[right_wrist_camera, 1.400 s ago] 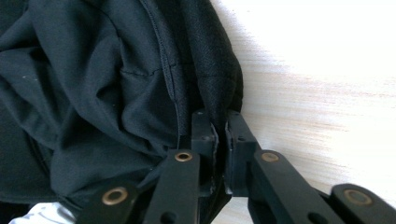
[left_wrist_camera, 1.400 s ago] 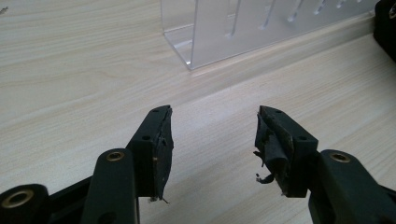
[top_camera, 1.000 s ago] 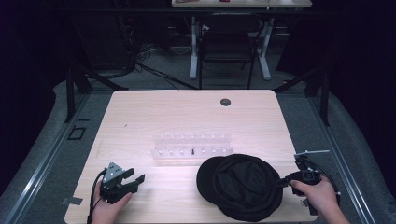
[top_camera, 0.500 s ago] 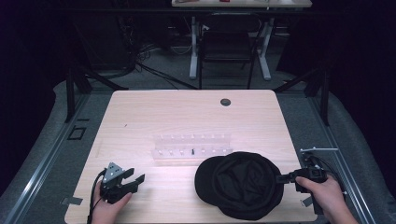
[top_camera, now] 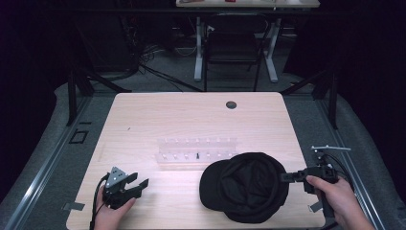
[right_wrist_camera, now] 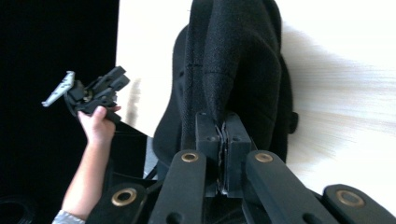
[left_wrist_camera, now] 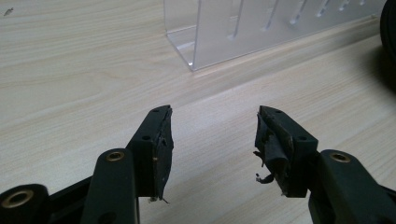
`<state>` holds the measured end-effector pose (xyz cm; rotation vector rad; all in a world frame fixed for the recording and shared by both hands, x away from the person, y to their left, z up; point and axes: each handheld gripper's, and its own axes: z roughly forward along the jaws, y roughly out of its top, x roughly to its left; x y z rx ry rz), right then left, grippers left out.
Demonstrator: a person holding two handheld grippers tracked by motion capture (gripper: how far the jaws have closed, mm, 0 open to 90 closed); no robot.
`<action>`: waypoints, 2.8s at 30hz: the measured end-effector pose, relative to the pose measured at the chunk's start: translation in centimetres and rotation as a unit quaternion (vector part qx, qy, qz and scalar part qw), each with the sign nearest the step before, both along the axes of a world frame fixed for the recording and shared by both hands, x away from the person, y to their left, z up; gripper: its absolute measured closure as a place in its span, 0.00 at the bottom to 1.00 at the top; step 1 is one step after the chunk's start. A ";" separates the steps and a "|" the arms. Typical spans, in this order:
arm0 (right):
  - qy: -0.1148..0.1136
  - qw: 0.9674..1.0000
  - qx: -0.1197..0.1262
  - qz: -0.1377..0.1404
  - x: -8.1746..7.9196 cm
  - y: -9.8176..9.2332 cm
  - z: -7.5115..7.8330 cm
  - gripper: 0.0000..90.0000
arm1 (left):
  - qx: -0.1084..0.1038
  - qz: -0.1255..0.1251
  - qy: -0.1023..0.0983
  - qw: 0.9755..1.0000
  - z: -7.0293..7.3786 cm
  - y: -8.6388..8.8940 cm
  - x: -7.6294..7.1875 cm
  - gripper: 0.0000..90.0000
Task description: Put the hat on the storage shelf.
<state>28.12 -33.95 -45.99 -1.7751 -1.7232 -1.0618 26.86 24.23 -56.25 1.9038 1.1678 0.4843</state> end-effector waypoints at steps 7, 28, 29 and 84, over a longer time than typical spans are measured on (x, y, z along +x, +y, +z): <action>-0.012 1.000 0.023 0.003 0.2 0.6 1.0 0.98 | 0.000 0.000 -0.001 1.000 0.0 0.0 0.0 0.52; -0.055 0.994 0.092 -0.001 0.2 1.7 4.9 0.98 | 0.003 0.001 0.000 1.000 0.0 0.1 0.0 0.52; -0.057 0.994 0.092 0.001 0.2 1.6 5.1 0.98 | 0.001 0.000 -0.001 1.000 0.0 0.1 0.0 0.52; -0.135 0.980 0.143 -0.015 2.3 2.4 13.8 0.98 | -0.002 0.000 -0.001 1.000 0.1 0.2 0.1 0.51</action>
